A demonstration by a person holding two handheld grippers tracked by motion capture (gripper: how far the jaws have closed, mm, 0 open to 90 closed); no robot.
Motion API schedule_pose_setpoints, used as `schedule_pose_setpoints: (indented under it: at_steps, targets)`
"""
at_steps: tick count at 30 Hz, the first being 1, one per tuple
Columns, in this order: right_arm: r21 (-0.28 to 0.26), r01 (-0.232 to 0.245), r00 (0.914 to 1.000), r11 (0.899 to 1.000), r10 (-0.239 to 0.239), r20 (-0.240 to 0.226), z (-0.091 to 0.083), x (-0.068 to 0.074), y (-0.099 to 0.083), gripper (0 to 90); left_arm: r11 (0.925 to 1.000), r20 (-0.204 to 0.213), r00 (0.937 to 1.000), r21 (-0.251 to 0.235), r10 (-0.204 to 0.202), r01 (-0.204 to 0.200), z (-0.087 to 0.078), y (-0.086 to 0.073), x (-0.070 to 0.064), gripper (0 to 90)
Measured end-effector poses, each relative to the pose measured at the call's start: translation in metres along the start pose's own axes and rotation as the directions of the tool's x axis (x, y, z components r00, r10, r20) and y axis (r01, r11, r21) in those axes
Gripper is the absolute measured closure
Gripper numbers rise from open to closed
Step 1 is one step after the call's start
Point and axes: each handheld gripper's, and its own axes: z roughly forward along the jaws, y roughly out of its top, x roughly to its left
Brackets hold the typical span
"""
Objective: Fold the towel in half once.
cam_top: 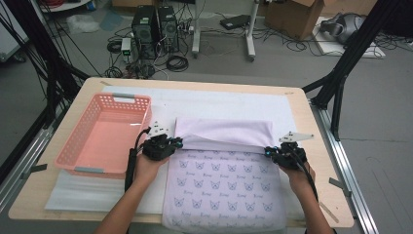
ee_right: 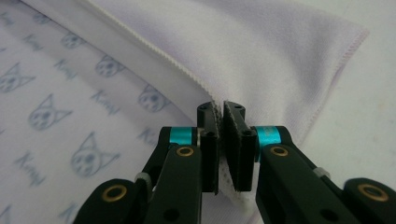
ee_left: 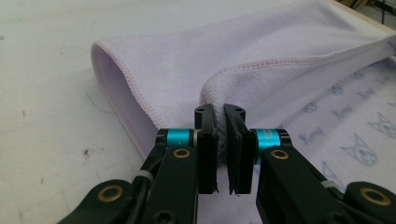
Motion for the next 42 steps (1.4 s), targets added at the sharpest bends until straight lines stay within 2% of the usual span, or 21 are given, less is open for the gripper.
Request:
schedule_pose_setpoints:
  at_steps: [6, 14, 19, 25, 35, 42]
  targets:
    - [-0.026, 0.009, 0.9998, 1.000, -0.009, -0.018, -0.011, 0.010, -0.018, 84.4, 0.9997, 0.031, 0.9993, -0.013, 0.022, -0.021, -0.014, -0.017, -0.010, 83.1]
    - [-0.033, 0.036, 0.9990, 0.999, -0.036, -0.025, -0.032, 0.026, -0.029, 84.4, 0.9991, 0.062, 0.9980, -0.041, 0.015, -0.013, -0.030, -0.035, -0.018, 82.4]
    - [-0.039, 0.031, 0.9987, 0.999, -0.033, -0.038, -0.044, 0.034, -0.038, 84.4, 0.9982, 0.063, 0.9978, -0.058, 0.019, -0.015, -0.041, -0.044, -0.028, 82.1]
    - [-0.025, 0.041, 0.9981, 0.999, -0.043, -0.045, -0.054, 0.046, -0.048, 84.4, 0.9985, 0.057, 0.9983, -0.054, 0.016, -0.013, -0.052, -0.055, -0.038, 81.8]
    - [-0.027, 0.029, 0.9983, 0.999, -0.031, -0.050, -0.069, 0.060, -0.064, 84.4, 0.9980, 0.055, 0.9984, -0.063, 0.011, -0.007, -0.069, -0.066, -0.053, 81.8]
    - [-0.028, 0.035, 0.9971, 0.999, -0.036, -0.067, -0.080, 0.068, -0.072, 84.4, 0.9987, 0.075, 0.9971, -0.049, 0.013, -0.009, -0.084, -0.076, -0.063, 82.4]
